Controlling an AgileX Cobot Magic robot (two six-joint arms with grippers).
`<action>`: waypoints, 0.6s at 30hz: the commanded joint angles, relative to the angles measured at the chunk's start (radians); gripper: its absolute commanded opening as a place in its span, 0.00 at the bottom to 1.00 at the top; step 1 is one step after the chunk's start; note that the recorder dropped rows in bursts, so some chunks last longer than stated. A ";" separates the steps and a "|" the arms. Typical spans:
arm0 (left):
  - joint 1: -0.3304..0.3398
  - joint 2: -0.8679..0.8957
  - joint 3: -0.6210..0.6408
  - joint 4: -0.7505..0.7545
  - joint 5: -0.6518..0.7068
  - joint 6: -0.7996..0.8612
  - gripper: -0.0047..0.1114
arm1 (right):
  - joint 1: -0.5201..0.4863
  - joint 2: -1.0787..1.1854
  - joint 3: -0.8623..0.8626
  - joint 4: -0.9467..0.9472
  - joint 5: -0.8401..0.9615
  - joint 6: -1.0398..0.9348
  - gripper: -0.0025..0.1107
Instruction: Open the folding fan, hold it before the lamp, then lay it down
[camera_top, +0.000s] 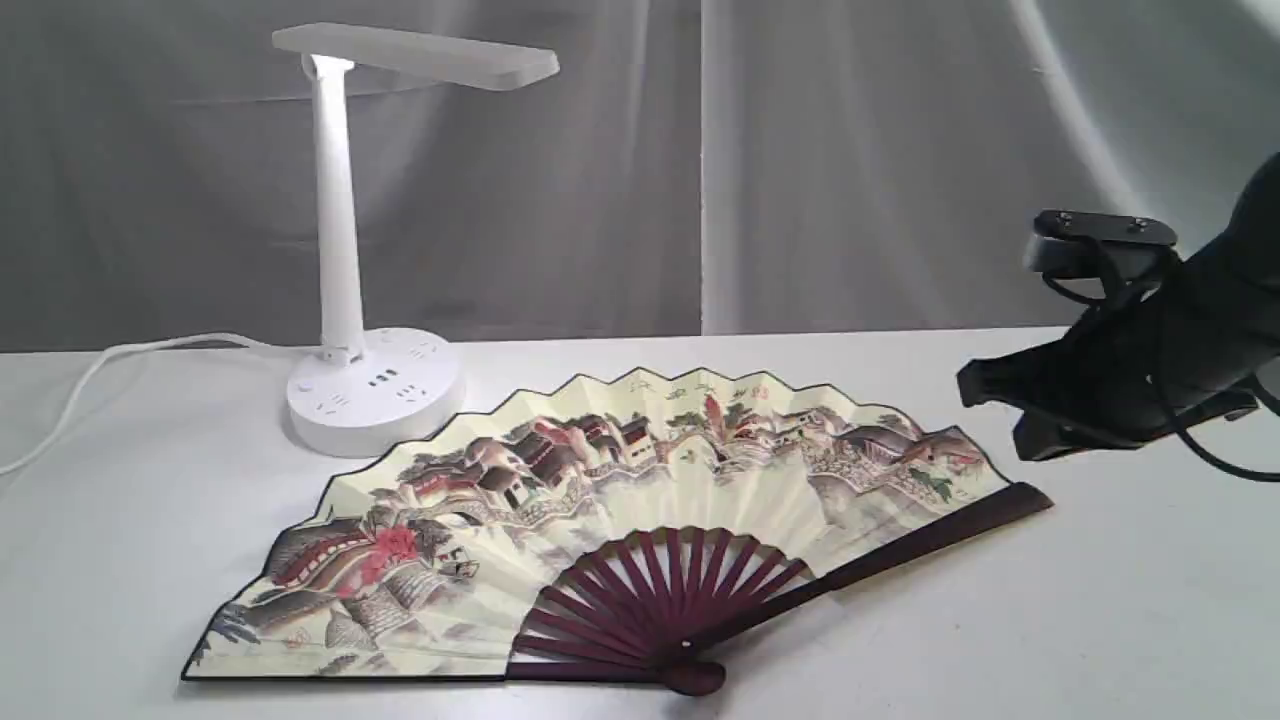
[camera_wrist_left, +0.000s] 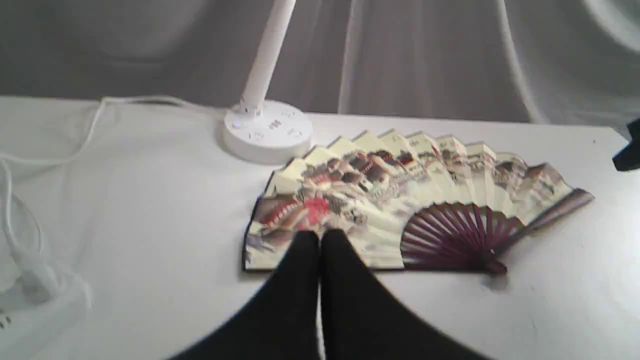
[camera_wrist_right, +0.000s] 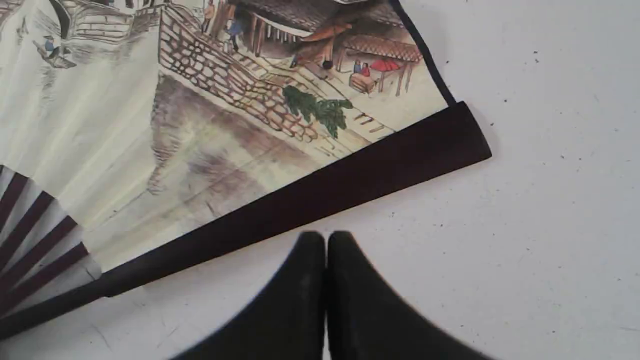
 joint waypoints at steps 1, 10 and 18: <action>0.001 -0.001 0.052 0.059 -0.112 0.009 0.04 | 0.002 -0.043 0.015 0.001 -0.003 -0.018 0.02; 0.001 -0.001 0.292 0.082 -0.408 0.003 0.04 | 0.002 -0.263 0.159 -0.005 -0.114 -0.026 0.02; 0.001 -0.001 0.342 0.149 -0.471 -0.059 0.04 | 0.002 -0.469 0.337 -0.010 -0.261 -0.030 0.02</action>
